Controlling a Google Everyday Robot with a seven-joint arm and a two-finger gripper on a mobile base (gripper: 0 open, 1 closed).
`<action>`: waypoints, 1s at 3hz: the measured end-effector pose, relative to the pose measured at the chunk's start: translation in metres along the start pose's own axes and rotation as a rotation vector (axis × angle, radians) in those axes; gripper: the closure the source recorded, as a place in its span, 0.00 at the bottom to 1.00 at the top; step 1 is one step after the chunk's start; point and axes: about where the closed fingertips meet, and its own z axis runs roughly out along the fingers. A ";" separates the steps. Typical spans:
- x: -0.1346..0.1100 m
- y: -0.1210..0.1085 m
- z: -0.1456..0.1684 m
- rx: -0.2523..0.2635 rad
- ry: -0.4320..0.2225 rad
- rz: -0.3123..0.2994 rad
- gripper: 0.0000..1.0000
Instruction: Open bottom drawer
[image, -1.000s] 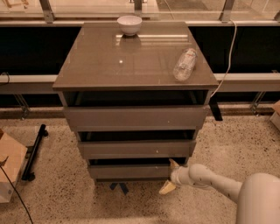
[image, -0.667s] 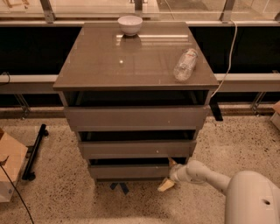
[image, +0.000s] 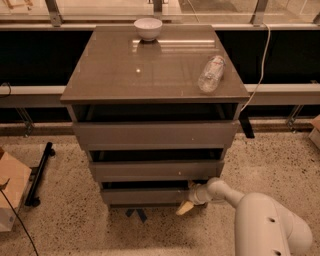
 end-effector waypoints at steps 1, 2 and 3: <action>0.003 0.006 0.009 -0.062 0.036 -0.040 0.14; 0.023 0.018 -0.009 -0.095 0.122 -0.090 0.45; 0.025 0.020 -0.013 -0.095 0.132 -0.096 0.69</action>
Offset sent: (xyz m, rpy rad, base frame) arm -0.0504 -0.0257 -0.0127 -0.1911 0.1034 0.1632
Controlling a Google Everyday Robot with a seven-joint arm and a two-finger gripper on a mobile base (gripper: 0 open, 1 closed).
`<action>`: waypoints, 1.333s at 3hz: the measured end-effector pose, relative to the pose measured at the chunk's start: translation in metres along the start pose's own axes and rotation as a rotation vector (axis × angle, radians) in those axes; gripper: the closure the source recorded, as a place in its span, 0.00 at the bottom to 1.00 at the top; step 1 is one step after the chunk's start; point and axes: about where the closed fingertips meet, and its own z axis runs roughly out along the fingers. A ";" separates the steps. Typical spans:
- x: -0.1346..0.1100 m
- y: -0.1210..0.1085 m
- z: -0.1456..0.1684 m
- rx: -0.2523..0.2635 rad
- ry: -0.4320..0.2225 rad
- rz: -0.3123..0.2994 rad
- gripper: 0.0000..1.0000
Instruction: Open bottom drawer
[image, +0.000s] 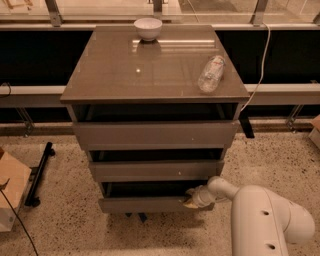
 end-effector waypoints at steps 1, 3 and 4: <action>0.000 0.002 -0.001 -0.002 0.001 0.000 0.59; 0.001 0.080 -0.002 -0.106 0.027 0.003 0.11; 0.000 0.080 -0.002 -0.109 0.031 0.002 0.01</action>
Offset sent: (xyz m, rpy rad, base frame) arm -0.2183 0.0147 0.0384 -0.1104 0.2012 0.0661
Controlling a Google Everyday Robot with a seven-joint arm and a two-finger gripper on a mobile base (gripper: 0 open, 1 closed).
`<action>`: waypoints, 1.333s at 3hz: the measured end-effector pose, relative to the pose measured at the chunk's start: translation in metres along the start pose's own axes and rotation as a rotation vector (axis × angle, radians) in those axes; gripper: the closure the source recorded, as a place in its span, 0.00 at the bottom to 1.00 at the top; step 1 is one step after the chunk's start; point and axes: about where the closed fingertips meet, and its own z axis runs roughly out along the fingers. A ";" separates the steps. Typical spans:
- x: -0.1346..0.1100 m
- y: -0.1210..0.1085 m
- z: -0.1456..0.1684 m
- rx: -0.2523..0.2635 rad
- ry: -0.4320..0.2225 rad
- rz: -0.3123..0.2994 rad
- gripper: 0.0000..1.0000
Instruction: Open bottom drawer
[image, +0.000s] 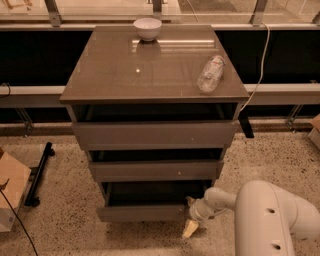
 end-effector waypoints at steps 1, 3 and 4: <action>0.004 0.001 0.007 -0.026 0.038 -0.007 0.25; -0.001 0.001 -0.001 -0.026 0.038 -0.007 0.71; -0.001 0.001 -0.001 -0.026 0.038 -0.007 0.75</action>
Offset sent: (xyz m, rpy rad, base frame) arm -0.0130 -0.0075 -0.0377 -0.1136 0.1442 0.0663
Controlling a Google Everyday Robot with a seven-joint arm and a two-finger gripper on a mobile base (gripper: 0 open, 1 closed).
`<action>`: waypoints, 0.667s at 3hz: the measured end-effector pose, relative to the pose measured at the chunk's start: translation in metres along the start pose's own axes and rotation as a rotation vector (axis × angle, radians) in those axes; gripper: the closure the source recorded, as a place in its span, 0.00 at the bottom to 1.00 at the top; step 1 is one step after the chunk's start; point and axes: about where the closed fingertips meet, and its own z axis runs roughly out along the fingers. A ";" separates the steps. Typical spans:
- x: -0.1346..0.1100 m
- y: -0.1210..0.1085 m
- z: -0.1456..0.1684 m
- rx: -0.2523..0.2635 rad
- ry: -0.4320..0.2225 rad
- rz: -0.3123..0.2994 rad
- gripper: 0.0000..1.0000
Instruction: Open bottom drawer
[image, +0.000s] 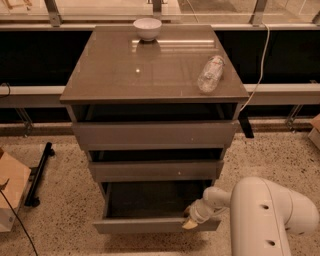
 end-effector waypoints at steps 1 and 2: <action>0.000 0.002 0.000 -0.002 0.000 0.004 0.52; 0.000 0.002 0.000 -0.002 0.000 0.004 0.27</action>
Offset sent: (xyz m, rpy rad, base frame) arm -0.1883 0.0138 -0.0954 0.1092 0.4546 -0.2561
